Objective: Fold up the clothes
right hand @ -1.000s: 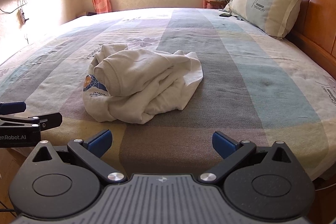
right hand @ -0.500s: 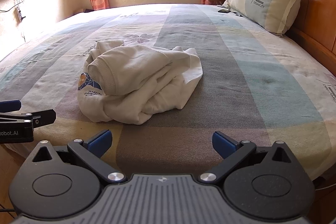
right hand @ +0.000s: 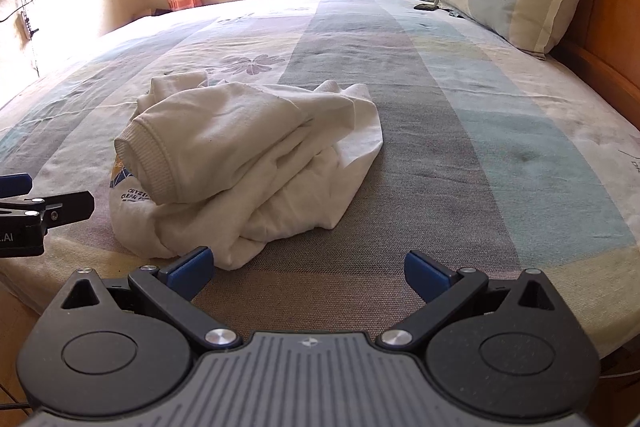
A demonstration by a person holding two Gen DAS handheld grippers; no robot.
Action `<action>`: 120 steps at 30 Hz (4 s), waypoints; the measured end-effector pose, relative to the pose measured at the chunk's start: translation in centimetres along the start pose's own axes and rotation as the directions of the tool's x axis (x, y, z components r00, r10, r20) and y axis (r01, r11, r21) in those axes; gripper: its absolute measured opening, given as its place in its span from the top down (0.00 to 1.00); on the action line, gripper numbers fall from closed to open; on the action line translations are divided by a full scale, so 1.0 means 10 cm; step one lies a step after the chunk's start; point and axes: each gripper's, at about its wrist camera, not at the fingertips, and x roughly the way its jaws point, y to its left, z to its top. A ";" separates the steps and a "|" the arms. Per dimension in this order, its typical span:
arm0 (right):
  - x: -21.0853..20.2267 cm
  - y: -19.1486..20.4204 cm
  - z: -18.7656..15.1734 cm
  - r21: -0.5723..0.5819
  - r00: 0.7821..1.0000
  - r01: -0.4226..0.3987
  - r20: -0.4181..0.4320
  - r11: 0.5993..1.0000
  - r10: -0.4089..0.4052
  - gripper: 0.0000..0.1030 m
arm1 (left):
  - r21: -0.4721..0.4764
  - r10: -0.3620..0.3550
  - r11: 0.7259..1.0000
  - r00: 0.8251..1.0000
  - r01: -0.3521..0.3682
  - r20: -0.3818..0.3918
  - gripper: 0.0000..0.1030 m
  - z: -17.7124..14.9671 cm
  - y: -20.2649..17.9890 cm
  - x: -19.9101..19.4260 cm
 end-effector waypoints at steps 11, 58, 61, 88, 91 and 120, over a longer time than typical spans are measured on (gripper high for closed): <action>0.48 0.10 0.49 -0.071 0.996 -0.051 -0.080 0.996 0.046 0.00 | 0.008 -0.005 1.000 0.992 0.006 -0.124 0.00 0.39 0.06 0.65; 0.84 0.54 1.31 -0.235 0.986 0.114 -0.089 0.965 -0.138 0.00 | 0.205 -0.296 0.921 0.936 0.332 -0.190 0.00 1.22 0.55 1.54; 0.76 0.46 1.21 -0.245 0.987 0.090 -0.108 0.965 -0.120 0.00 | 0.216 -0.277 0.922 0.937 0.322 -0.213 0.00 1.17 0.49 1.52; 1.15 -0.19 1.29 -0.549 0.925 -0.380 -0.200 0.745 0.324 0.00 | 0.304 0.089 0.953 0.966 -0.011 -0.243 0.01 1.10 -0.17 1.26; 1.16 -0.22 1.27 -0.560 0.915 -0.401 -0.216 0.725 0.340 0.00 | 0.294 0.100 0.955 0.965 -0.025 -0.241 0.01 1.10 -0.19 1.26; 1.81 -0.64 1.93 -0.273 0.997 -0.060 -0.071 0.960 0.042 0.00 | 0.176 -0.068 0.980 0.985 0.097 -0.160 0.01 1.59 0.64 1.89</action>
